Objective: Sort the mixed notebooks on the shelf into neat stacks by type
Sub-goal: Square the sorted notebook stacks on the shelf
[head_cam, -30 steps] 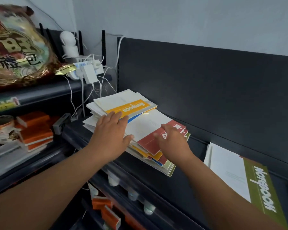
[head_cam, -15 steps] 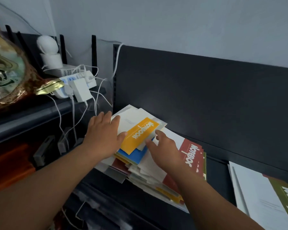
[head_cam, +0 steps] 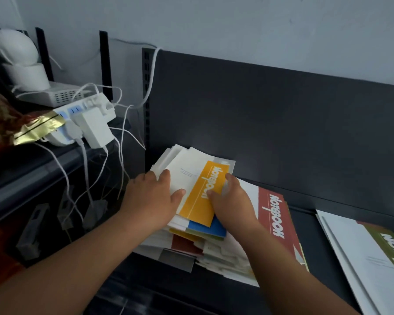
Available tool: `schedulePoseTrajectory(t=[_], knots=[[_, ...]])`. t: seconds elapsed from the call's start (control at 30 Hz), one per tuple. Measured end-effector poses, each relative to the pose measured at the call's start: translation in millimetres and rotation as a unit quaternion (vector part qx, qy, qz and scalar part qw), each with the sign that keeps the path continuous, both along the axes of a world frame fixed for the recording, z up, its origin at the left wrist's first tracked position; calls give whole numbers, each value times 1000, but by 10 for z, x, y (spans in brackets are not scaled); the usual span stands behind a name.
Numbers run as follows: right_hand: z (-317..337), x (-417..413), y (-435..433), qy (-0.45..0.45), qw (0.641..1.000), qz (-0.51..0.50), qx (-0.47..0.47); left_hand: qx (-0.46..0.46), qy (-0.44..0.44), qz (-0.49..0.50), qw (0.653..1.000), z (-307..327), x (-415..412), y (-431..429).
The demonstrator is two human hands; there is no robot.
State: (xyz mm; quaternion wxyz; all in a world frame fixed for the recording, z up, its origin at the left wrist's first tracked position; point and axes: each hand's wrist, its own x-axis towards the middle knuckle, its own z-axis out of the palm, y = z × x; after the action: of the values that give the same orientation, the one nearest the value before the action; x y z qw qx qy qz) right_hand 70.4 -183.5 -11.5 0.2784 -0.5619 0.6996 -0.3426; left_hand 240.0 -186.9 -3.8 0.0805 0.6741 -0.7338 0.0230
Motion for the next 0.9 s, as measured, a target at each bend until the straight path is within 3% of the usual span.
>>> schedulePoseTrajectory(t=[0.17,0.3,0.37,0.53,0.73,0.83,0.9], knots=[[42,-7,40,-261,962,-71,-43,-1,46,-23,999,-24,4,-13],[139,-35,38,-462,876,-104,90,5,98,-28,995,-35,31,-35],[141,-14,53,-454,880,-81,117,3,99,-33,995,-32,49,-34],[119,-92,93,-418,905,-51,57,-31,104,-40,993,40,57,13],[171,-362,260,-451,892,-34,6,-49,270,-67,959,288,-67,125],[195,-537,391,-457,889,-29,-17,14,399,-55,915,388,-186,149],[212,-669,506,-456,889,-22,-32,91,531,-46,841,429,-300,173]])
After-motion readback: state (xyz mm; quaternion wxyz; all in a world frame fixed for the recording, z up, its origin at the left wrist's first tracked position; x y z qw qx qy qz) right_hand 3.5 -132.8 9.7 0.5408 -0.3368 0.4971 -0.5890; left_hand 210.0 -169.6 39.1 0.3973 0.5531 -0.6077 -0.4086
